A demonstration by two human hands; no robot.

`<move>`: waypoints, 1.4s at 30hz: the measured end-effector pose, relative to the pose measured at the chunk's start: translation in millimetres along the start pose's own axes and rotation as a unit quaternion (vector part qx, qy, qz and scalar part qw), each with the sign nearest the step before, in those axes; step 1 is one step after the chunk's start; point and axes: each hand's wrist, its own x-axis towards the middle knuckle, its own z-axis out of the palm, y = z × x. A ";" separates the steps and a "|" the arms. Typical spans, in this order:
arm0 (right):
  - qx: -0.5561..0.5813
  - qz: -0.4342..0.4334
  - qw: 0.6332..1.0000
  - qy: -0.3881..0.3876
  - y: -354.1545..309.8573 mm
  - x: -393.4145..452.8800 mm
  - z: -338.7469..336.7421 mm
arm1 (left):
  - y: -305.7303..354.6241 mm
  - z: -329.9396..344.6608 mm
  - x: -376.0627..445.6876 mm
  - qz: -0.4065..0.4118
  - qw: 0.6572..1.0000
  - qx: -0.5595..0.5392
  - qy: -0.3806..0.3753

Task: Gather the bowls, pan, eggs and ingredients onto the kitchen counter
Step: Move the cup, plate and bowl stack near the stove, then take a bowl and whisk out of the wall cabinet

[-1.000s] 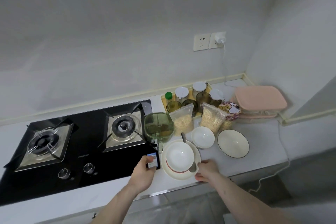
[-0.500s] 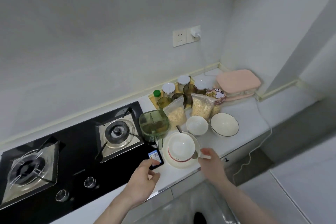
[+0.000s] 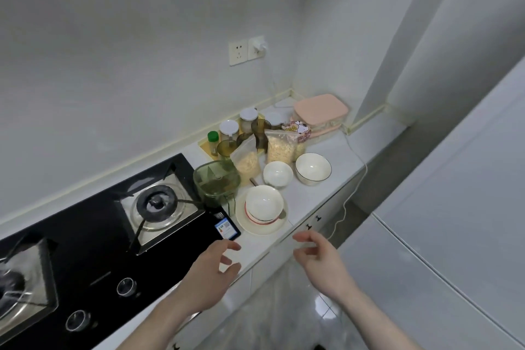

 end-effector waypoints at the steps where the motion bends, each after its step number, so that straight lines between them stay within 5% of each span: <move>1: -0.001 -0.007 1.000 0.000 -3.3 -5.2 -3.8 | 2.9 -0.8 -3.6 0.006 1.000 0.004 -0.003; 15: -0.073 -0.137 0.986 -0.057 -30.3 -46.6 -94.9 | 69.6 15.1 -52.6 0.036 0.995 -0.008 0.091; 29: -0.084 -0.290 0.951 -0.071 -69.8 -69.8 -213.1 | 214.7 40.3 -103.0 0.129 0.972 0.051 0.187; 42: -0.052 -0.480 0.875 0.038 -232.1 -72.9 -293.1 | 411.9 -102.7 -94.1 0.324 0.854 0.259 0.315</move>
